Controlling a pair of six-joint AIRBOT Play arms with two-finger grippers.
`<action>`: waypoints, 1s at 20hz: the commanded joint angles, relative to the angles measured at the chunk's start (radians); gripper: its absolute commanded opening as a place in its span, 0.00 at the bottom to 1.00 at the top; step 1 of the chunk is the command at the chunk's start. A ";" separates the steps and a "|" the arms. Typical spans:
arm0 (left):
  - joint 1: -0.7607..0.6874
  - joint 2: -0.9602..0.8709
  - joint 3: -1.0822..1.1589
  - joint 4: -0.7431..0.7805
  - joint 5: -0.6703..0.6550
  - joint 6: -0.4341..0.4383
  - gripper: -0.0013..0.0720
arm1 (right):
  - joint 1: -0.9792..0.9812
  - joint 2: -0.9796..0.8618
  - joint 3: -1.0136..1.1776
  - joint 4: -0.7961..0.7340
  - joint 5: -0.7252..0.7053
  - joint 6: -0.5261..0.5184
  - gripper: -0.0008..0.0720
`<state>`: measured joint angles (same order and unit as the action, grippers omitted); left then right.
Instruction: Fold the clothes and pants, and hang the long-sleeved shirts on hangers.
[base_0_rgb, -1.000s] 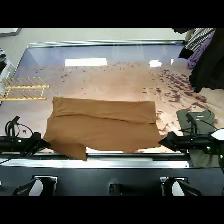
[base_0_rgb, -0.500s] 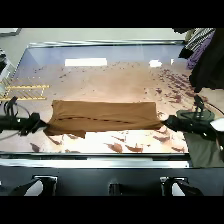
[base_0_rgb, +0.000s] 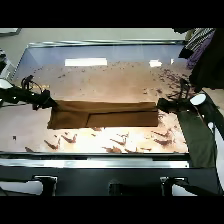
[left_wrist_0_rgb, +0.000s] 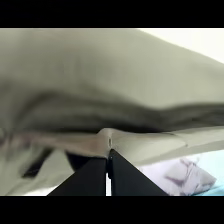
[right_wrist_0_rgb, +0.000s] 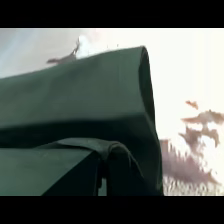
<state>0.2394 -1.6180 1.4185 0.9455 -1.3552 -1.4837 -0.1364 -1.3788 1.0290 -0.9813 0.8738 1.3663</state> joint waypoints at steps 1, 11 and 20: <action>-0.009 -0.157 0.146 0.000 -0.024 0.000 0.04 | 0.006 -0.107 0.085 -0.008 -0.015 0.007 0.05; 0.003 -0.232 0.247 0.066 0.009 0.000 0.48 | -0.060 -0.185 0.206 0.006 0.182 0.048 0.57; -0.088 0.071 0.355 0.431 -0.017 -0.054 0.66 | -0.232 -0.294 0.256 0.126 0.420 -0.126 0.93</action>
<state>0.1852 -1.6279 1.7603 1.2621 -1.3693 -1.5234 -0.3573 -1.6257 1.2873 -0.9249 1.2392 1.3201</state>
